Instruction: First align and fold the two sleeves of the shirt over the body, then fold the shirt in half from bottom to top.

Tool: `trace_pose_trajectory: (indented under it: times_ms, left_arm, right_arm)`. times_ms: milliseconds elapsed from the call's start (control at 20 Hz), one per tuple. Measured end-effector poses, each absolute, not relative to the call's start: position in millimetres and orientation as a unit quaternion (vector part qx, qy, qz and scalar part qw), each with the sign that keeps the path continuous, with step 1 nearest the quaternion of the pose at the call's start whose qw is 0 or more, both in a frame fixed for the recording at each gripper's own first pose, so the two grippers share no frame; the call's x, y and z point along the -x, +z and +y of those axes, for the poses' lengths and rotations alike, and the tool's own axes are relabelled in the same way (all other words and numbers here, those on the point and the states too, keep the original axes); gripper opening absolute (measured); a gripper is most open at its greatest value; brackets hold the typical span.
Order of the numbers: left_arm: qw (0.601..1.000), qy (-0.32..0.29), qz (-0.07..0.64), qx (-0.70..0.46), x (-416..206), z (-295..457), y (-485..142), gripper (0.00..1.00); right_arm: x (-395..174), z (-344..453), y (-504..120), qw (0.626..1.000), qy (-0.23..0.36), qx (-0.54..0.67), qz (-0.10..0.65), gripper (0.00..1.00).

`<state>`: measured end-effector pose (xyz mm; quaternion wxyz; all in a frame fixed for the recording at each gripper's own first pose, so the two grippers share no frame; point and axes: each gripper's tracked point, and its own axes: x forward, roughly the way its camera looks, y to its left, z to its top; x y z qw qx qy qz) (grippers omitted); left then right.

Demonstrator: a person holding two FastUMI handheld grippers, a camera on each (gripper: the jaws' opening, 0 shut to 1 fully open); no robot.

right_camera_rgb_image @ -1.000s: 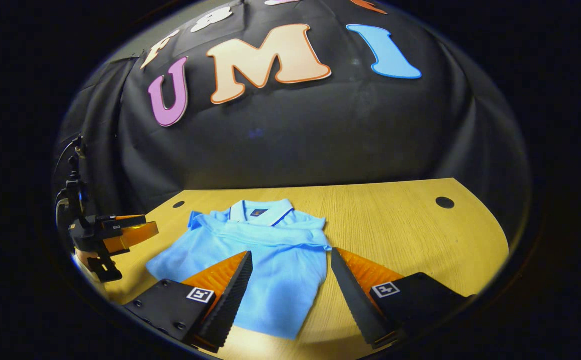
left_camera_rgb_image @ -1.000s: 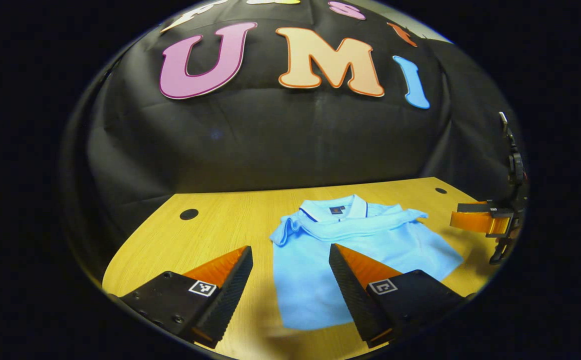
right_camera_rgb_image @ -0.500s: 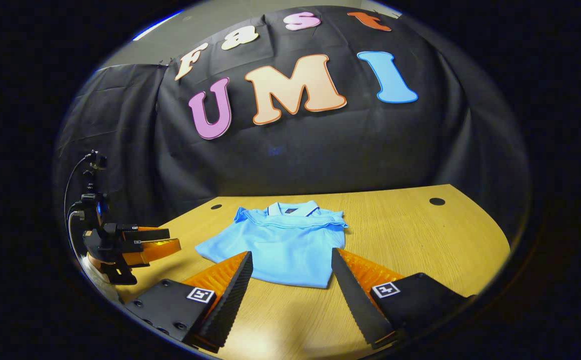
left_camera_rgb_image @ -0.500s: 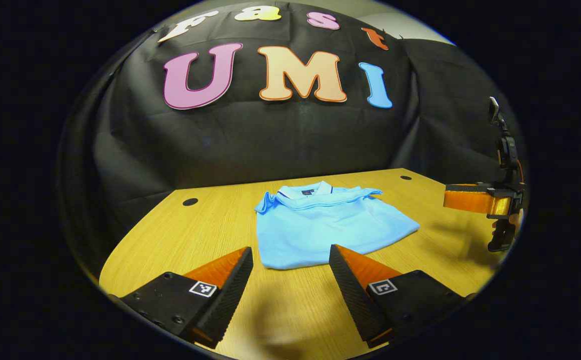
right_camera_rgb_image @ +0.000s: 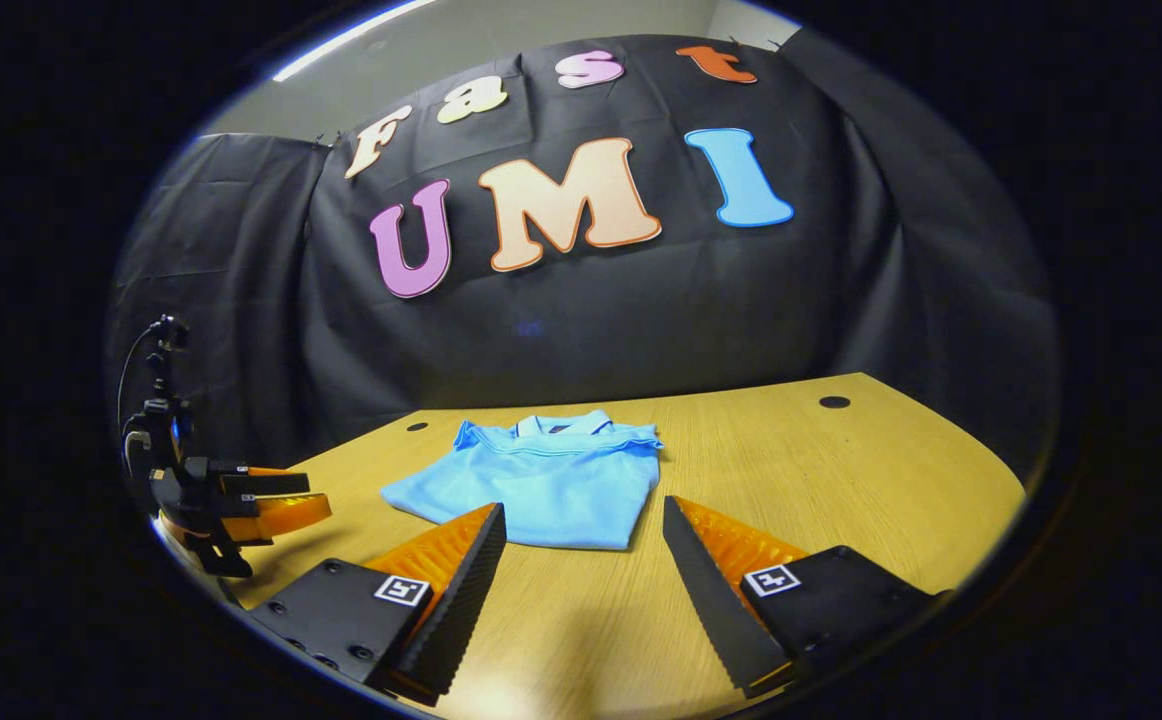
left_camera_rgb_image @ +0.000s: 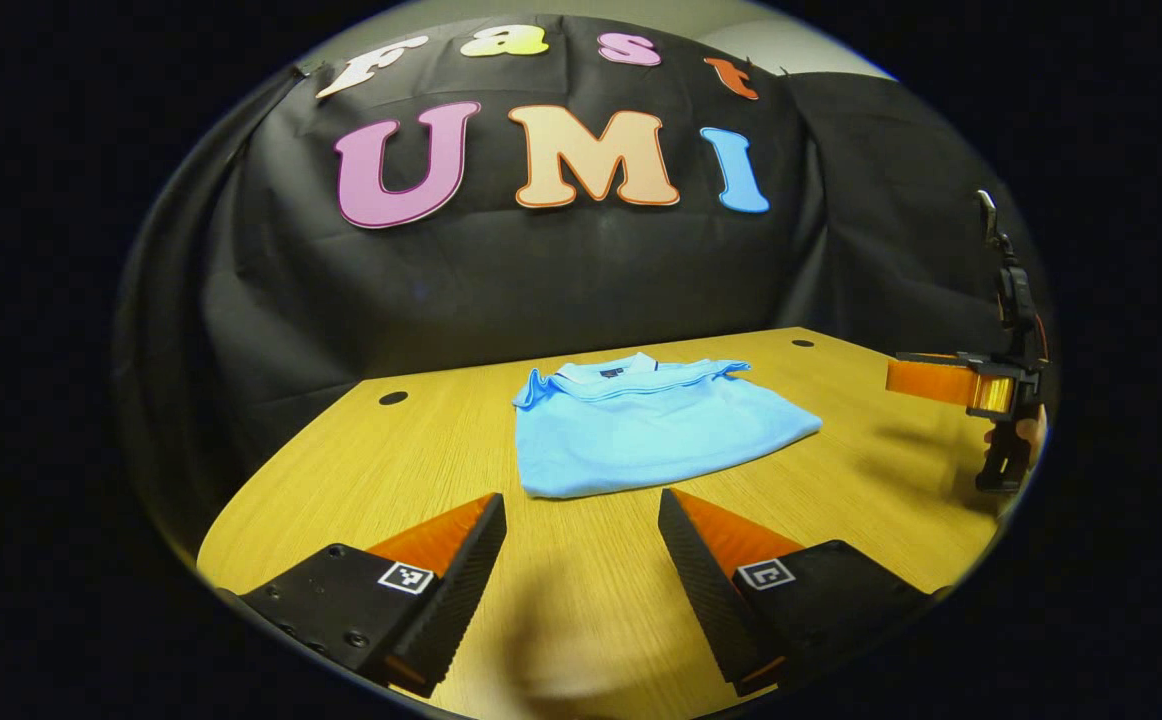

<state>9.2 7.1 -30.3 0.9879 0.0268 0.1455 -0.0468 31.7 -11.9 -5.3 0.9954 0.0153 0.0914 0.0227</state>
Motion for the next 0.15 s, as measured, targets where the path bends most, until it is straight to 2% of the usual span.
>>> trace_pose_trajectory:
  times_ms: [150]
  left_arm:
    - [0.987,-0.056,0.15,-0.021,-7.1,0.3,-34.8,0.94]
  right_arm:
    - [-30.9,-12.8,-5.1,0.996,0.019,-0.008,0.088,0.98]
